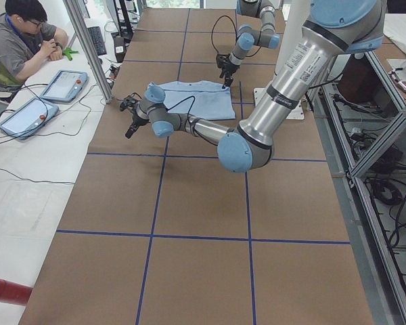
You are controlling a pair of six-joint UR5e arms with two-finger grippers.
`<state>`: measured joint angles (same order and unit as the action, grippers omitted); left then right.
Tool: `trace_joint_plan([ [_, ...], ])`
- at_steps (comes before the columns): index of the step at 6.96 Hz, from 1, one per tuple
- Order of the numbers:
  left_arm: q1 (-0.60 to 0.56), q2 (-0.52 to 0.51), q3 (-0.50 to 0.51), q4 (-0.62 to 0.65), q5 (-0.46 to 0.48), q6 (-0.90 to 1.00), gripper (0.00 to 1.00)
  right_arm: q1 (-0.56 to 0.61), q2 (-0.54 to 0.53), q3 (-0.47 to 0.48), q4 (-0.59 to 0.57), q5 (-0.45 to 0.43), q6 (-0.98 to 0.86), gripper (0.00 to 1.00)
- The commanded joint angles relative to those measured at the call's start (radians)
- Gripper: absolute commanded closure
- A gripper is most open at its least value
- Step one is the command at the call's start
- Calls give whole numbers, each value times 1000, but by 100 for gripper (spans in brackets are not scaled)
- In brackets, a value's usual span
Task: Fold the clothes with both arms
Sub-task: 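Pull the shirt corner with the right gripper toward the robot to square it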
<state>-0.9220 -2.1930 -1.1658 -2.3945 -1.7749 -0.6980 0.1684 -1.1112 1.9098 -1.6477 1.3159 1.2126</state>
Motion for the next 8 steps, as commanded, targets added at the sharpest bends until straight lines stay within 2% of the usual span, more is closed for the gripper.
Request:
trace_joint_plan([
  [1, 2, 1, 0, 0, 0, 0, 0, -35, -1, 3, -11, 8, -88, 32],
  [2, 0, 1, 0, 0, 0, 0, 0, -43, 1, 3, -9, 8, -90, 39],
  [4, 2, 1, 0, 0, 0, 0, 0, -46, 2, 3, -9, 6, -94, 40],
  [5, 0, 1, 0, 0, -1, 0, 0, -44, 2, 2, -9, -3, -132, 46],
  [6, 0, 1, 0, 0, -1, 0, 0, -44, 2, 1, -7, -10, -136, 68],
  [7, 0, 1, 0, 0, -1, 0, 0, -44, 5, 3, -4, -17, -136, 69],
  [8, 0, 1, 0, 0, -1, 0, 0, -40, 11, 5, -3, -17, -136, 87],
])
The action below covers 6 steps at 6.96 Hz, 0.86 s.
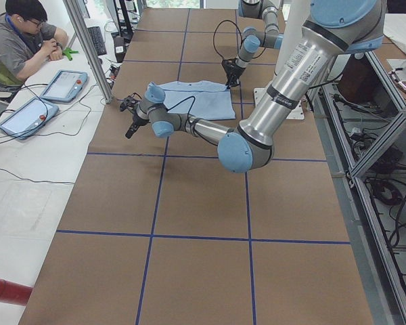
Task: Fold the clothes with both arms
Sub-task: 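Pull the shirt corner with the right gripper toward the robot to square it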
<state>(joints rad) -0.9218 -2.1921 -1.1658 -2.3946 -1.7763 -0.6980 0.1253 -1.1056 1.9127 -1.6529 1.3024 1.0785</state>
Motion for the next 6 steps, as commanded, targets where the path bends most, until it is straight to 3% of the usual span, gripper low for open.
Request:
trace_joint_plan([
  [1, 0, 0, 0, 0, 0, 0, 0, 16, 6, 8, 2, -3, -3, 89],
  [3, 1, 0, 0, 0, 0, 0, 0, 28, 6, 12, 5, -3, -2, 81],
  [4, 1, 0, 0, 0, 1, 0, 0, 27, 6, 9, 7, -8, 0, 56],
  [5, 0, 0, 0, 0, 0, 0, 0, 27, 7, 8, 10, -12, 1, 44],
  [6, 1, 0, 0, 0, 0, 0, 0, 25, 9, 6, 12, -12, 11, 46],
])
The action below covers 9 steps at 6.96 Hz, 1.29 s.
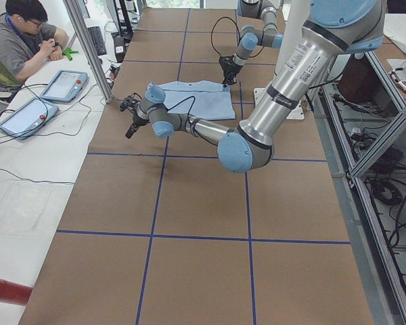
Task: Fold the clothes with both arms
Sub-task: 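Pull the shirt corner with the right gripper toward the robot to square it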
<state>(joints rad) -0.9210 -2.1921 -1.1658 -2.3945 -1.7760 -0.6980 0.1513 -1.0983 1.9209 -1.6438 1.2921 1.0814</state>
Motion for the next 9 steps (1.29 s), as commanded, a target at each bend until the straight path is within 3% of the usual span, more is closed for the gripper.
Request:
trace_joint_plan([
  [1, 1, 0, 0, 0, 0, 0, 0, -1, 12, -5, 1, -2, 8, 45],
  [3, -1, 0, 0, 0, 0, 0, 0, -10, 20, -5, 1, -4, 11, 53],
  [8, 1, 0, 0, 0, 1, 0, 0, -18, 11, -6, -2, -7, 8, 56],
  [9, 1, 0, 0, 0, 0, 0, 0, -19, 12, -6, -2, -7, 9, 66],
])
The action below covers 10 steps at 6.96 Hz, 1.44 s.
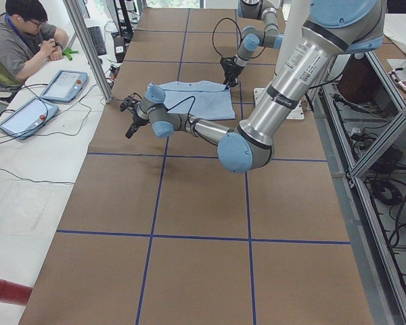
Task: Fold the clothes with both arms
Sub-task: 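Pull the shirt corner with the right gripper toward the robot to square it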
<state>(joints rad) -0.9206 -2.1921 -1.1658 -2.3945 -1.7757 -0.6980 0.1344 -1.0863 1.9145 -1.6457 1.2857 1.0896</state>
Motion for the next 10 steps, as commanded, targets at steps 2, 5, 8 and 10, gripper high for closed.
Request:
trace_joint_plan([
  [2, 0, 0, 0, 0, -1, 0, 0, -3, 5, 0, -3, -14, 1, 100],
  [5, 0, 0, 0, 0, -1, 0, 0, 54, 2, 11, -5, -17, 1, 100],
  [8, 0, 0, 0, -2, 1, 0, 0, 67, -215, 162, -5, -3, 204, 100],
  [10, 2, 2, 0, -2, 1, 0, 0, -25, -277, 170, 1, -55, 497, 100],
])
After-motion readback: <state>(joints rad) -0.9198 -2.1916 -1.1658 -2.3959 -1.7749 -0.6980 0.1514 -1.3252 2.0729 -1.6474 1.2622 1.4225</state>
